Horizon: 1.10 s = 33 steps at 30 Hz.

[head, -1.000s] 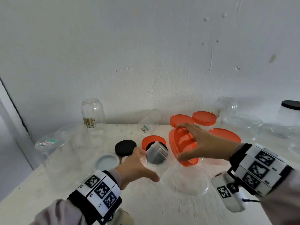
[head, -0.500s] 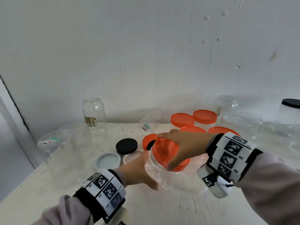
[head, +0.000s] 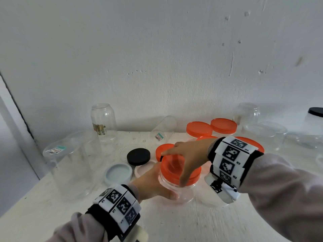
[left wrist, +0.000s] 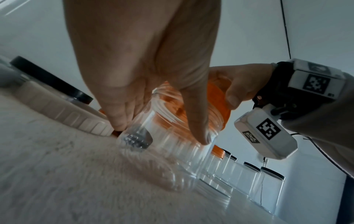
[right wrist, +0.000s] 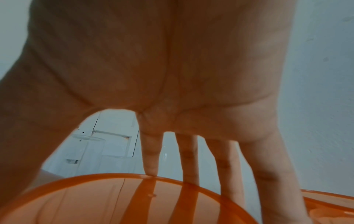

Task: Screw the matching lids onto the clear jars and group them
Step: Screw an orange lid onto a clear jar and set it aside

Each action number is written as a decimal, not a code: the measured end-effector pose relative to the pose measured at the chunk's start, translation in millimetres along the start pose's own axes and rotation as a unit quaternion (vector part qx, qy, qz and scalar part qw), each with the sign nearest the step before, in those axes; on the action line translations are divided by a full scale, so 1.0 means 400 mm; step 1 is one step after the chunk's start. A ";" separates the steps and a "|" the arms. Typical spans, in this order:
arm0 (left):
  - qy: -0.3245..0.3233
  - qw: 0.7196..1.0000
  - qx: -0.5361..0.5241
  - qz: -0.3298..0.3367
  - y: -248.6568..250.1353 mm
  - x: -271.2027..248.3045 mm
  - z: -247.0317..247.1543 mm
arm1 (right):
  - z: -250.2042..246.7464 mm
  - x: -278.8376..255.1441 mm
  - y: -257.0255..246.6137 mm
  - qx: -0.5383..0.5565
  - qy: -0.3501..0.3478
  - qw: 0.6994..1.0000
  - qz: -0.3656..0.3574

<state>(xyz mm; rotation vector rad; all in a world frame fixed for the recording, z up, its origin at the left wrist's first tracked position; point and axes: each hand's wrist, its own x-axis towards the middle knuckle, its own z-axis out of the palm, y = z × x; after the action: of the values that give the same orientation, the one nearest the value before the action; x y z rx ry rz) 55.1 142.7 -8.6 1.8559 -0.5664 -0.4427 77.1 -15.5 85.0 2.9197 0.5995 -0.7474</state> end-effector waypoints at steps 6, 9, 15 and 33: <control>0.024 0.998 -0.008 -0.061 -0.026 0.009 -0.007 | 0.009 0.012 -0.010 -0.025 -0.016 0.999 -0.016; 0.031 0.996 0.001 -0.080 -0.033 0.010 -0.009 | 0.013 0.016 -0.013 -0.028 -0.014 0.999 -0.016; 0.033 0.996 0.002 -0.084 -0.033 0.010 -0.008 | 0.031 0.015 -0.015 0.010 0.006 1.000 0.027; 0.019 0.998 0.013 -0.052 -0.029 0.010 -0.008 | 0.011 0.000 -0.002 -0.017 -0.012 0.999 0.033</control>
<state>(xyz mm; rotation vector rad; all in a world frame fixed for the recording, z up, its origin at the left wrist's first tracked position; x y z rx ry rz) 62.1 146.1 -18.5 1.9218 -0.4527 -0.4700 74.5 -15.5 81.1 2.8789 0.5064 -0.7568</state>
